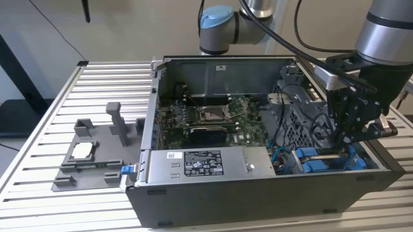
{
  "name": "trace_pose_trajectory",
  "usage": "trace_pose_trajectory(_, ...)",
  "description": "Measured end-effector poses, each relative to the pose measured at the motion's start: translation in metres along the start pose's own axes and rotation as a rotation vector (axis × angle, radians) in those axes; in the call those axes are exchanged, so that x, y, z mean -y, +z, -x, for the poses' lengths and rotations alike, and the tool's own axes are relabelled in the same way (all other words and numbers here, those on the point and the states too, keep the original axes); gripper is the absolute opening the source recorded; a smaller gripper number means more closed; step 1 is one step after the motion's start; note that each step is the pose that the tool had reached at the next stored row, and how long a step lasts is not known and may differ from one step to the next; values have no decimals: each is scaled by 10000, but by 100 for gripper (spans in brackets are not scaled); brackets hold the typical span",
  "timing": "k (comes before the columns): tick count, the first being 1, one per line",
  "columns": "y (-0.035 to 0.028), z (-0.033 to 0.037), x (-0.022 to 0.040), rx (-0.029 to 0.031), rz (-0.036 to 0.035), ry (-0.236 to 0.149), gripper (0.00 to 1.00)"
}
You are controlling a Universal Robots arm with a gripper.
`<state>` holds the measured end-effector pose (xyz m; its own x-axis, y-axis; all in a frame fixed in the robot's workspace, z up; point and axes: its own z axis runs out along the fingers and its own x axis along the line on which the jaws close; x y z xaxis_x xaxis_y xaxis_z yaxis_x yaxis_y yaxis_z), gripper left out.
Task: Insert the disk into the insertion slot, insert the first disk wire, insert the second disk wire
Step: 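Insert the first disk wire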
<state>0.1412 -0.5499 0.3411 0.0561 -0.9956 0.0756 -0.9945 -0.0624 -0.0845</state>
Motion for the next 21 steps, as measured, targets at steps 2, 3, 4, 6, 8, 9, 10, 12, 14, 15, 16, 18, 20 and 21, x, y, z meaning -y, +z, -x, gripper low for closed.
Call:
trace_pose_trajectory(2, 4, 0, 2, 3, -1, -3, 19)
trace_pose_trajectory(3, 7, 0, 2, 7, -2, -3, 19)
trace_pose_trajectory(4, 9, -1, 2, 7, -2, -2, 19)
trace_pose_trajectory(6, 13, 0, 2, 11, -3, -2, 19)
trace_pose_trajectory(8, 16, 0, 2, 14, -4, -2, 19)
trace_pose_trajectory(9, 17, 0, 2, 17, -4, -2, 19)
trace_pose_trajectory(10, 18, 0, 2, 19, -4, -1, 19)
trace_pose_trajectory(12, 18, 0, 2, 22, -4, -1, 19)
trace_pose_trajectory(14, 19, 0, 2, 24, -4, 2, 19)
trace_pose_trajectory(15, 18, 0, 1, 23, -3, 10, 19)
trace_pose_trajectory(16, 18, 0, 2, 22, -2, 14, 19)
trace_pose_trajectory(18, 18, 0, 2, 21, -1, 36, 19)
trace_pose_trajectory(20, 18, 0, 2, 41, -5, 39, 19)
trace_pose_trajectory(21, 18, 0, 2, 43, -5, 39, 19)
